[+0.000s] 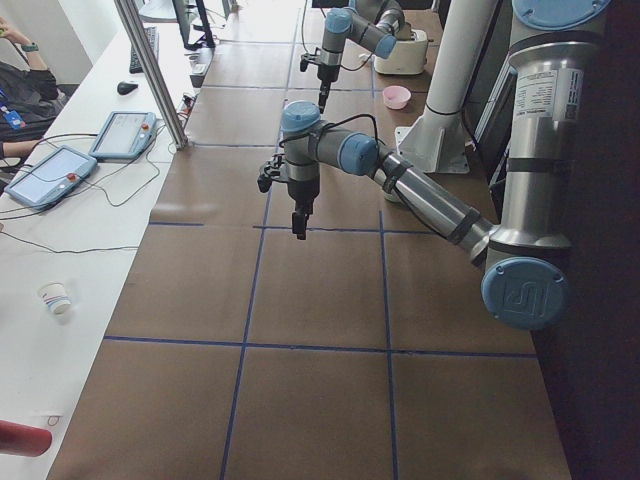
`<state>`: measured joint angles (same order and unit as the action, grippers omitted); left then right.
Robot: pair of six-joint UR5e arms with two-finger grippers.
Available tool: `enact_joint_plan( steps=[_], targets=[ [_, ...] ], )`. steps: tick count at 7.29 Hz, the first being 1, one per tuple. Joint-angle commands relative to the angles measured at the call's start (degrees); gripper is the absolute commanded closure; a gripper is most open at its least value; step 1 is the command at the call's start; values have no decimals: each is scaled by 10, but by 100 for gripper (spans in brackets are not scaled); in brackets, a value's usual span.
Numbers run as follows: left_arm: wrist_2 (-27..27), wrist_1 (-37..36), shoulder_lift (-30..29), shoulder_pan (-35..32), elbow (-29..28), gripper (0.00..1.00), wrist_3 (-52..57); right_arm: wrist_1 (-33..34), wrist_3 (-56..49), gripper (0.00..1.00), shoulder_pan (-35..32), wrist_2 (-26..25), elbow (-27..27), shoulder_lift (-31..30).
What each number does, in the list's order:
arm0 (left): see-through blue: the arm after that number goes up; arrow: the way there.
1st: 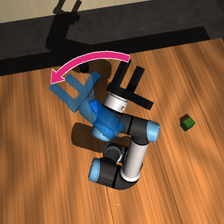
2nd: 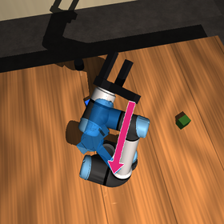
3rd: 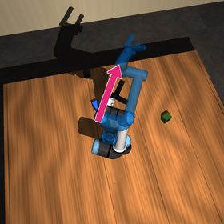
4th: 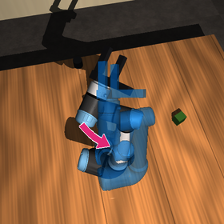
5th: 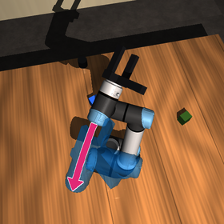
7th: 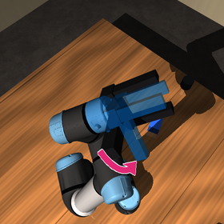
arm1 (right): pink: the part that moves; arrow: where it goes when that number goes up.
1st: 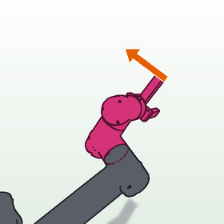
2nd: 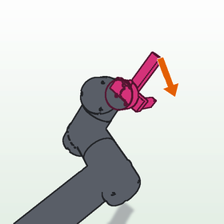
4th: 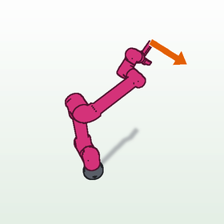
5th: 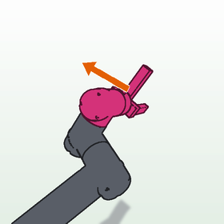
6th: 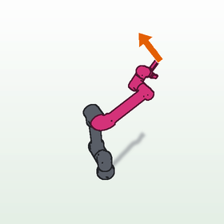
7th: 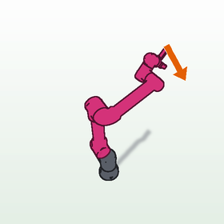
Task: Stack blue cups with both arms
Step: 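Carry the held cup with the right gripper over the center cup and lower it in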
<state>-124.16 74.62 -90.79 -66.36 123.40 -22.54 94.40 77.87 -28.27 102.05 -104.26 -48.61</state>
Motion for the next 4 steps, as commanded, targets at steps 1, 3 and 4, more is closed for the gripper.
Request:
enact_joint_plan(
  steps=[1,3,4],
  targets=[
    [1,0,0,0,0,0,0,0,0,0,-1,0,-2,0],
    [1,0,1,0,-1,0,0,10,-4,0,-17,8,-21,-6],
    [0,0,1,-1,-1,0,0,62,-15,0,-38,17,-50,-7]
  ],
)
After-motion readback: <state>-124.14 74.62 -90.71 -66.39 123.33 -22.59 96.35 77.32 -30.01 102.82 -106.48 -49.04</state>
